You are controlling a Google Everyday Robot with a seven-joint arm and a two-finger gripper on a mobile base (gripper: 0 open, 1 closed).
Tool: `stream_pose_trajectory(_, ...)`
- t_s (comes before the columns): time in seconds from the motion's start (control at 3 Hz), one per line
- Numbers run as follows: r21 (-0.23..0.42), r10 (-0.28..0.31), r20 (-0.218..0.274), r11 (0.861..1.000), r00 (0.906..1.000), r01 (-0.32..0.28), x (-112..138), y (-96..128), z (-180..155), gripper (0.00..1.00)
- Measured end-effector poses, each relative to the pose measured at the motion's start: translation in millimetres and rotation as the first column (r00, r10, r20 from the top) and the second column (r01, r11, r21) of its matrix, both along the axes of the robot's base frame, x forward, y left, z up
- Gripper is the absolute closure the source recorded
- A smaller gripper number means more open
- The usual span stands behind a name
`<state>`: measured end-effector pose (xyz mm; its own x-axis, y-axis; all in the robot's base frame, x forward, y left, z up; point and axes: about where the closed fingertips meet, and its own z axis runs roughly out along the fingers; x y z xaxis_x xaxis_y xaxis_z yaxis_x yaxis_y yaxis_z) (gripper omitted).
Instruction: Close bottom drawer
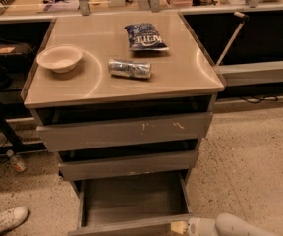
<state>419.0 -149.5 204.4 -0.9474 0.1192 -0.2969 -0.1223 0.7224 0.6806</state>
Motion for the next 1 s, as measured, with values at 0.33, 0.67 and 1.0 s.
stream_pose_trajectory(0.33, 0.025, 0.033, 0.027, 0.999, 0.9991, -0.034, 22.9, 25.0, -2.2, 1.00)
stream_pose_trajectory(0.67, 0.025, 0.033, 0.027, 0.999, 0.9991, -0.033, 23.1, 25.1, -2.4, 1.00)
stream_pose_trajectory(1.0, 0.028, 0.012, 0.016, 1.000, 0.9998, -0.012, 23.7, 23.3, -6.4, 1.00)
